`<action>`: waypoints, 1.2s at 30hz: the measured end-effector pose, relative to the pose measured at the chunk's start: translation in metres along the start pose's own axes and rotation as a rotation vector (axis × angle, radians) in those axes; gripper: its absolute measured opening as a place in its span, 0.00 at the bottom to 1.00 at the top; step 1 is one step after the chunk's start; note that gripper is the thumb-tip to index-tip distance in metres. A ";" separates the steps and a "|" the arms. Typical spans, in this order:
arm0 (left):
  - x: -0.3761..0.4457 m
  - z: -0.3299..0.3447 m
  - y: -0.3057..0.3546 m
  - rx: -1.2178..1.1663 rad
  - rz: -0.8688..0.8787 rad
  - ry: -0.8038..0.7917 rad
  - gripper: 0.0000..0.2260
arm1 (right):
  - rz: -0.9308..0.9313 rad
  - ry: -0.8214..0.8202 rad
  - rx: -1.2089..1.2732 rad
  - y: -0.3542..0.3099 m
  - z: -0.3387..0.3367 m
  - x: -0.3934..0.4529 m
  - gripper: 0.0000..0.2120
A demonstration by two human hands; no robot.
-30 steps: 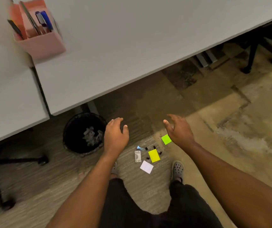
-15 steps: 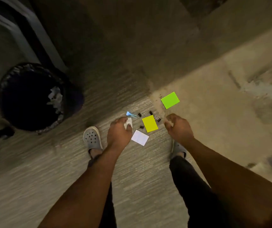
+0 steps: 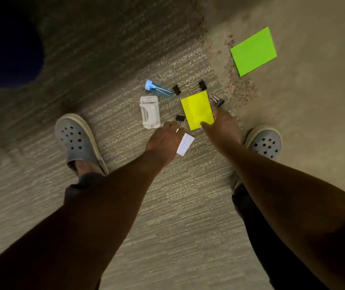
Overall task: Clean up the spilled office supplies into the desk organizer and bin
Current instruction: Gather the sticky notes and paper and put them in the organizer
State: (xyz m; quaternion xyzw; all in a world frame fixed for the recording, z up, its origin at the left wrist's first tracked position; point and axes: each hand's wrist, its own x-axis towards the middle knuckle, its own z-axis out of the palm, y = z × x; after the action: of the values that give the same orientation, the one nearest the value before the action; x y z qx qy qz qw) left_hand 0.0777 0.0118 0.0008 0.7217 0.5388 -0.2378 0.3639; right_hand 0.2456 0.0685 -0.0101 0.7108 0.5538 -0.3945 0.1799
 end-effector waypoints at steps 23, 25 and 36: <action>0.002 0.043 -0.006 0.340 0.128 0.208 0.10 | -0.046 0.098 0.326 0.019 -0.015 0.000 0.06; 0.002 0.044 -0.004 0.319 0.108 0.179 0.09 | -0.044 0.106 0.348 0.021 -0.014 0.001 0.05; -0.015 -0.005 0.009 -1.108 -0.356 0.217 0.09 | 0.059 -0.022 0.834 0.034 -0.023 -0.018 0.04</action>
State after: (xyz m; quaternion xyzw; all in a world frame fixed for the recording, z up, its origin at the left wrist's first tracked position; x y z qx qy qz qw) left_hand 0.0809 0.0054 0.0180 0.3429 0.7298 0.0968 0.5836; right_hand 0.2840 0.0620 0.0124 0.7342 0.3243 -0.5870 -0.1062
